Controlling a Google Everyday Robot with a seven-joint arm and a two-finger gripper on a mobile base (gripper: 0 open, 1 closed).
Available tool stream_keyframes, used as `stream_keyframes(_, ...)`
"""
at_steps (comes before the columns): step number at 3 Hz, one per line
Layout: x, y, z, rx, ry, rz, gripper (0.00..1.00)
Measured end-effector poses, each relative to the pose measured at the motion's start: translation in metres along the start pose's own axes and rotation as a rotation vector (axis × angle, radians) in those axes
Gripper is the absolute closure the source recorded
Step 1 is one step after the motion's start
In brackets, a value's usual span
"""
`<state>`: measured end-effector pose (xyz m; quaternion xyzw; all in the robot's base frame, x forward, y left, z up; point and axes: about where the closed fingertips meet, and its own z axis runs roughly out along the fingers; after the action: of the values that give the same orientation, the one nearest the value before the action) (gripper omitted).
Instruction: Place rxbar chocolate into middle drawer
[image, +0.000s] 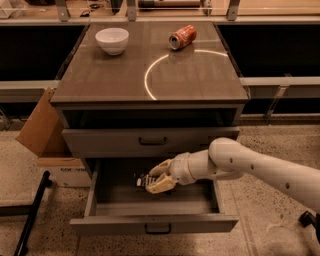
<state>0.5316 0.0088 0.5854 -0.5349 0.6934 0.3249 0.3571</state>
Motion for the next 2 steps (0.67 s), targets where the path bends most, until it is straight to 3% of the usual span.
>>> stream_keyframes(2,0.033,0.001,0.030,0.069,-0.009,0.043,1.00)
